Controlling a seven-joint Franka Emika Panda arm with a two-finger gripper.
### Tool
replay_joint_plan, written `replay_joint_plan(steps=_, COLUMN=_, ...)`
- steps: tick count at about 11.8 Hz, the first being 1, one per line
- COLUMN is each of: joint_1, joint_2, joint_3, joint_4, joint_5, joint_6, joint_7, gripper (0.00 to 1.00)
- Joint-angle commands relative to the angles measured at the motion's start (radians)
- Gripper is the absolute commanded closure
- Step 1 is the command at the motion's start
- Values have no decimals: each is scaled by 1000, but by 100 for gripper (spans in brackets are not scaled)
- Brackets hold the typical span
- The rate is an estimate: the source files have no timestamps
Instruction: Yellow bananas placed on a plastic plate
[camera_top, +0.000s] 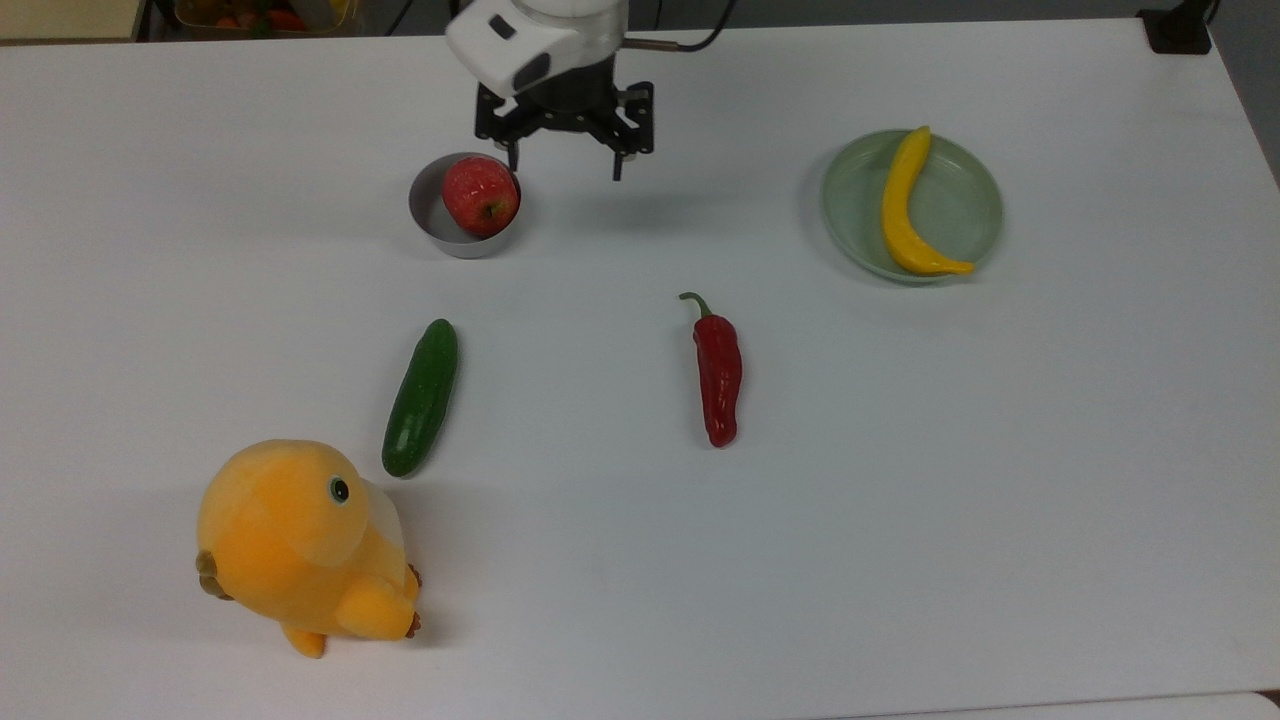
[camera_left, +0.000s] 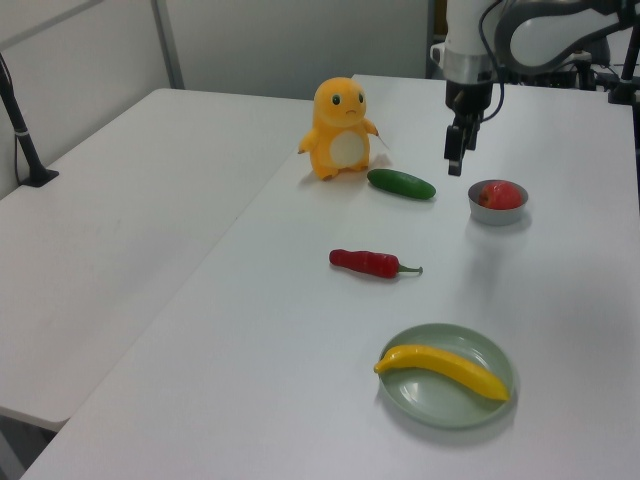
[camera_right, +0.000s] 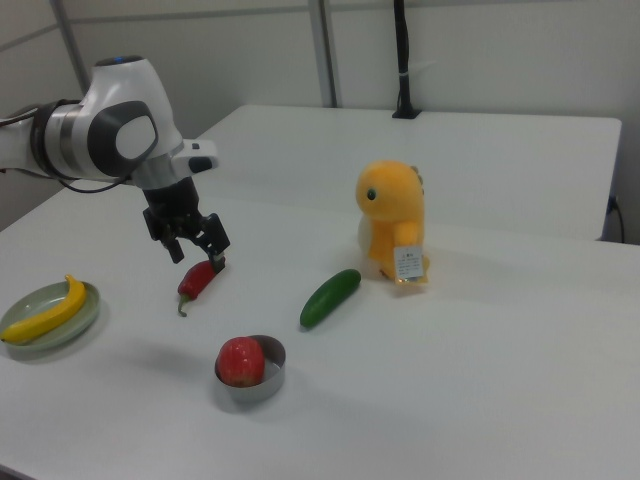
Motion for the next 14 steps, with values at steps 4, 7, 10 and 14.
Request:
replay_joint_plan(steps=4, joint_1=22, joint_2=-41, joint_3=-73, joint_4=-44, joint_5=84, joint_6=17, joint_7=7, gripper=0)
replay_joint_plan(steps=7, joint_1=15, joint_2=-38, joint_3=-73, joint_4=-45, joint_5=104, joint_6=17, joint_7=7, gripper=0)
replay_joint_plan(steps=10, joint_1=-4, joint_2=-33, joint_3=-68, joint_4=-44, joint_5=104, joint_6=17, joint_7=-10, gripper=0)
replay_joint_plan(steps=14, joint_1=-24, joint_2=-39, joint_3=-68, joint_4=-44, joint_5=101, joint_6=16, joint_7=-7, gripper=0)
